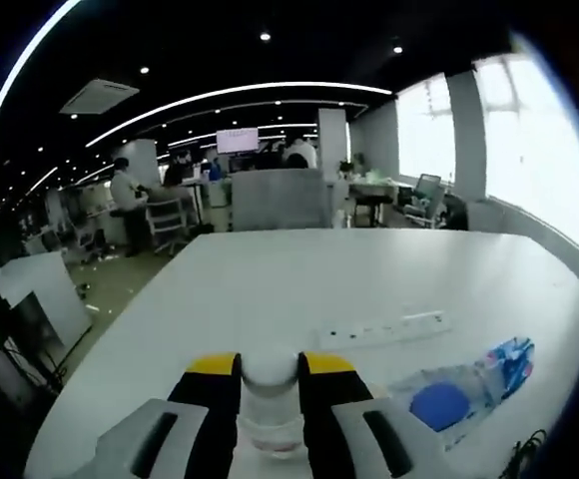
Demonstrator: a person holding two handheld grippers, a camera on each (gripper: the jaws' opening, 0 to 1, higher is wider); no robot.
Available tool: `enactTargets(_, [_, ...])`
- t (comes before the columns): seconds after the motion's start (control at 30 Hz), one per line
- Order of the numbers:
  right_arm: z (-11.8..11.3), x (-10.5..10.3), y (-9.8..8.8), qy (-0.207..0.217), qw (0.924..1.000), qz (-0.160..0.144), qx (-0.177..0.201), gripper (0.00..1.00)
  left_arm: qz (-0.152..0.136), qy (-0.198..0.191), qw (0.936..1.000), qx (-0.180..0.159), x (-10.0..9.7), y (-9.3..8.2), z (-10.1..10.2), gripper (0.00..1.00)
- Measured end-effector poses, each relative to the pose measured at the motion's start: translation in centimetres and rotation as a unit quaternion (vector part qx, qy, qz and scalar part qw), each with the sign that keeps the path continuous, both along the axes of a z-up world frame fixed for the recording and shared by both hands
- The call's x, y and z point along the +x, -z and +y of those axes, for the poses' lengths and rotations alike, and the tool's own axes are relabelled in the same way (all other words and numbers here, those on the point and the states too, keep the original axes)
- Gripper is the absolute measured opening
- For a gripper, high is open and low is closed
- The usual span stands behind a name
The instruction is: Arrange the tabletop items into an orderly group along one side of the table until the central work area is clear of visible clutter.
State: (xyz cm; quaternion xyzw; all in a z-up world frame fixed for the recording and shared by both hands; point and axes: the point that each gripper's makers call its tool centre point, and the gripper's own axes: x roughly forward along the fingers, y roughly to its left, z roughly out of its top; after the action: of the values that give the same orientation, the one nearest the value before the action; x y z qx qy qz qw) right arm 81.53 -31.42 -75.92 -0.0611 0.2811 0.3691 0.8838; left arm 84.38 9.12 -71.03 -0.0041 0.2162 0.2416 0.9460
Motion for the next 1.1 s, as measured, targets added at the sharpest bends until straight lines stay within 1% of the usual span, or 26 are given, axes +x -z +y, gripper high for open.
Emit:
enactTargets(0.1, [0.0,-0.1,-0.1,0.003,1.0,0.0,0.005,0.93,0.003,0.006,0.9999,0.014,0.2,-0.1,0.1,0.21])
enactTargets(0.17, [0.0,-0.1,-0.1,0.004,1.0,-0.001,0.006,0.93,-0.007,0.009,0.9998,0.017,0.3,-0.3,0.2,0.22])
enactTargets(0.2, [-0.1,-0.1,0.0,0.005,1.0,0.0,0.005,0.93,-0.017,0.011,0.9996,0.019,0.5,-0.6,0.3,0.24])
enactTargets(0.23, [-0.1,-0.2,-0.1,0.005,1.0,-0.001,0.006,0.93,-0.018,0.017,0.9995,0.018,0.6,-0.6,0.2,0.26])
enactTargets(0.33, [-0.2,-0.2,-0.1,0.006,1.0,-0.002,0.007,0.93,-0.028,0.033,0.9989,0.02,0.6,-1.0,-0.4,0.31])
enactTargets(0.43, [-0.5,-0.2,0.1,0.008,1.0,-0.002,0.004,0.93,-0.035,0.055,0.9977,0.019,0.3,-1.3,-1.3,0.34])
enactTargets(0.47, [-0.6,-0.2,0.2,0.01,0.9999,-0.002,0.004,0.93,-0.044,0.06,0.9968,0.029,-0.2,-1.8,-1.6,0.35])
enactTargets(0.5, [-0.7,-0.2,0.2,0.01,0.9999,-0.003,0.005,0.93,-0.043,0.076,0.9956,0.032,-0.1,-1.8,-2.1,0.36])
enactTargets(0.53, [-0.8,-0.2,0.3,0.011,0.9999,-0.002,0.004,0.93,-0.038,0.08,0.9955,0.033,-0.3,-1.8,-2.3,0.38])
enactTargets(0.57, [-1.0,-0.3,0.3,0.011,0.9999,-0.001,0.002,0.93,-0.038,0.091,0.9945,0.036,-0.7,-1.9,-2.9,0.4])
enactTargets(0.63, [-1.2,-0.2,0.4,0.011,0.9999,-0.002,-0.001,0.93,-0.035,0.102,0.9935,0.036,-1.3,-2.0,-3.5,0.45])
enactTargets(0.67, [-1.4,-0.2,0.5,0.012,0.9999,-0.002,-0.004,0.93,-0.023,0.107,0.9933,0.037,-1.9,-1.8,-3.8,0.47])
enactTargets(0.73, [-1.7,-0.3,0.7,0.012,0.9999,0.0,-0.007,0.93,-0.023,0.11,0.9924,0.049,-2.6,-2.0,-4.2,0.48])
enactTargets(0.8, [-1.8,-0.3,0.9,0.011,0.9999,0.001,-0.01,0.92,-0.027,0.12,0.9918,0.034,-3.0,-2.0,-4.5,0.51])
enactTargets(0.87, [-2.1,-0.4,1.0,0.007,0.9998,0.001,-0.017,0.92,-0.025,0.134,0.9904,0.025,-3.7,-1.7,-5.2,0.54])
enactTargets(0.93, [-2.2,-0.5,1.2,0.003,0.9997,0.001,-0.023,0.91,-0.026,0.138,0.9898,0.021,-4.4,-1.7,-5.7,0.55])
enactTargets(0.97, [-2.2,-0.5,1.2,0.002,0.9997,0.001,-0.024,0.9,-0.022,0.143,0.9894,0.012,-4.7,-1.4,-6.1,0.56])
enactTargets(1.03, [-2.3,-0.6,1.4,0.002,0.9996,0.001,-0.027,0.87,-0.011,0.158,0.9874,0.002,-5.3,-0.9,-7.2,0.6])
enactTargets(1.1, [-2.3,-0.8,1.5,0.004,0.9995,0.0,-0.033,0.83,-0.01,0.168,0.9858,0.004,-5.9,-0.9,-7.9,0.62])
